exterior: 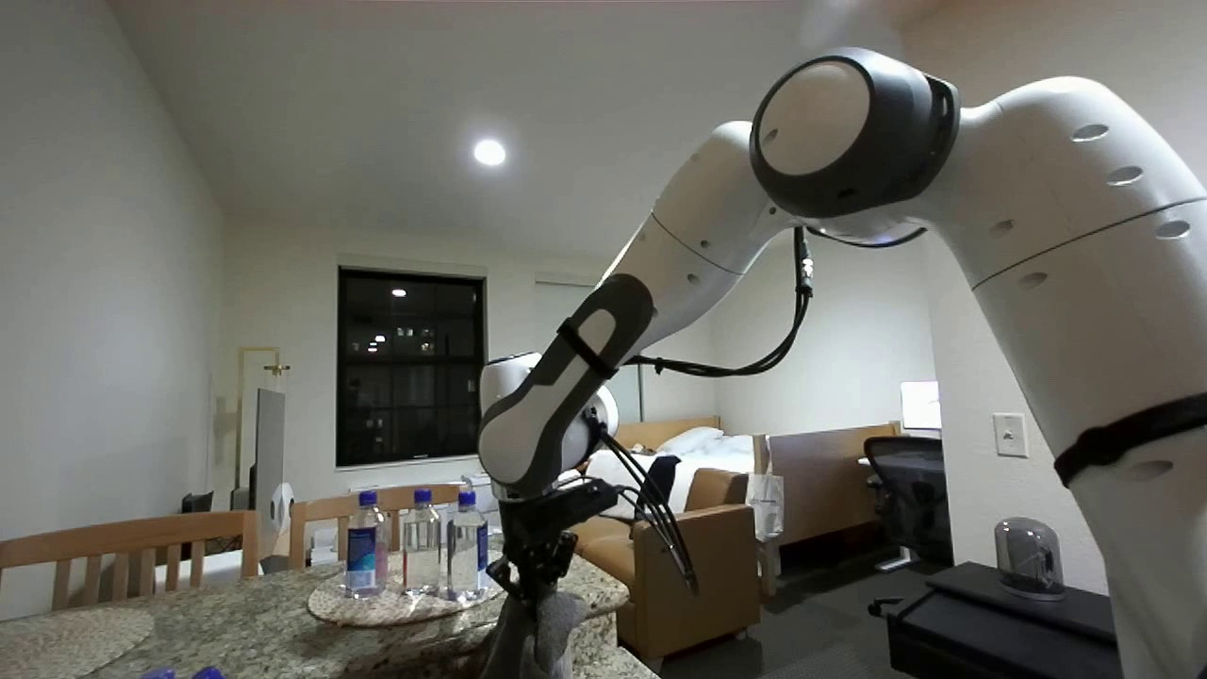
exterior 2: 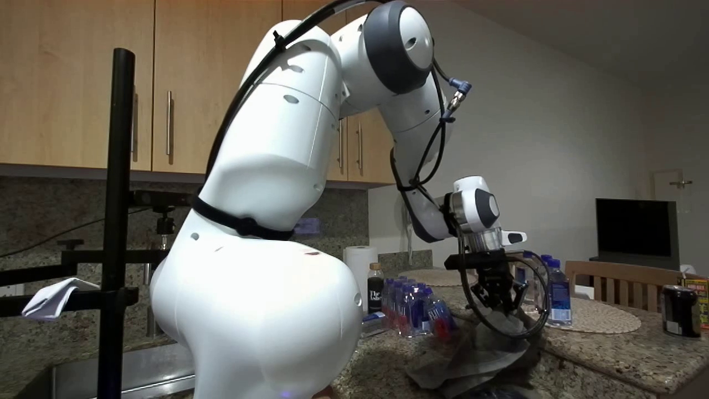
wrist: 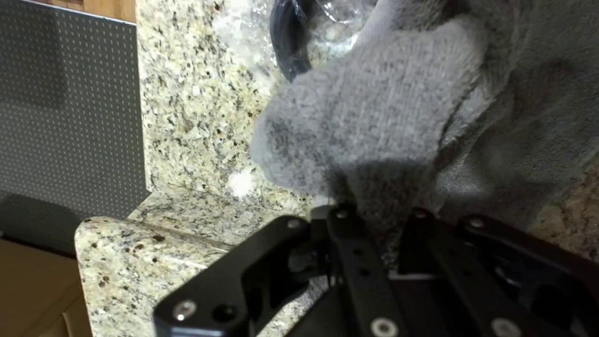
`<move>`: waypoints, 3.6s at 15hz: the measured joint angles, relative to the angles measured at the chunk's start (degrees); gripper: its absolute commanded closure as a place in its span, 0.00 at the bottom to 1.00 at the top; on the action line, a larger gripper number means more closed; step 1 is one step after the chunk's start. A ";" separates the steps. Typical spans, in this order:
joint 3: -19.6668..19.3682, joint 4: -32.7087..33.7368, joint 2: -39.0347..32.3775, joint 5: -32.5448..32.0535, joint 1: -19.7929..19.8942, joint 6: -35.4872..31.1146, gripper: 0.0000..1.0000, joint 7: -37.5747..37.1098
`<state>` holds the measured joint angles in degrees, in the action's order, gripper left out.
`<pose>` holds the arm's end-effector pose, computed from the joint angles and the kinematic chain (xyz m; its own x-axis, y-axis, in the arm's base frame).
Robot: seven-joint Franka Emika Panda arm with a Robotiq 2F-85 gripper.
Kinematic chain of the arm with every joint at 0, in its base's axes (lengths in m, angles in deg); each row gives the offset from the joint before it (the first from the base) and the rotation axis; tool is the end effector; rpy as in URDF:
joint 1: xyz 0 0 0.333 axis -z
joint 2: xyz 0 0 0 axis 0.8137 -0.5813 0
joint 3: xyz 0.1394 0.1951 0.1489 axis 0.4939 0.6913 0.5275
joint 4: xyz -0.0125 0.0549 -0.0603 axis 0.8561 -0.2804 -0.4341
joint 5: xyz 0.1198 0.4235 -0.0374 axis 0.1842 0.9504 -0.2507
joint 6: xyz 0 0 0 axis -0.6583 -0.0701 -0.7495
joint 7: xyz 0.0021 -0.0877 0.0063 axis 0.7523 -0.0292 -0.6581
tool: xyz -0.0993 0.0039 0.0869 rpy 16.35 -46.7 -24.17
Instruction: Unfold the cloth on the counter
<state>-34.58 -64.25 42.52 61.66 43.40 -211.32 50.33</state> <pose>0.6303 0.0725 0.2323 0.9902 -0.0017 0.1398 -0.0275 -0.9827 0.1831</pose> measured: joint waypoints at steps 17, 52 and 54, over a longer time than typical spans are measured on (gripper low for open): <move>-1.80 -3.14 2.42 0.00 4.27 5.20 0.90 -3.97; -3.92 -10.80 0.66 -0.06 13.17 3.18 0.90 12.29; -3.92 -10.87 0.11 -0.06 13.40 3.12 0.90 14.40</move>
<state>-38.50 -75.12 42.63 61.60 56.80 -208.20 64.73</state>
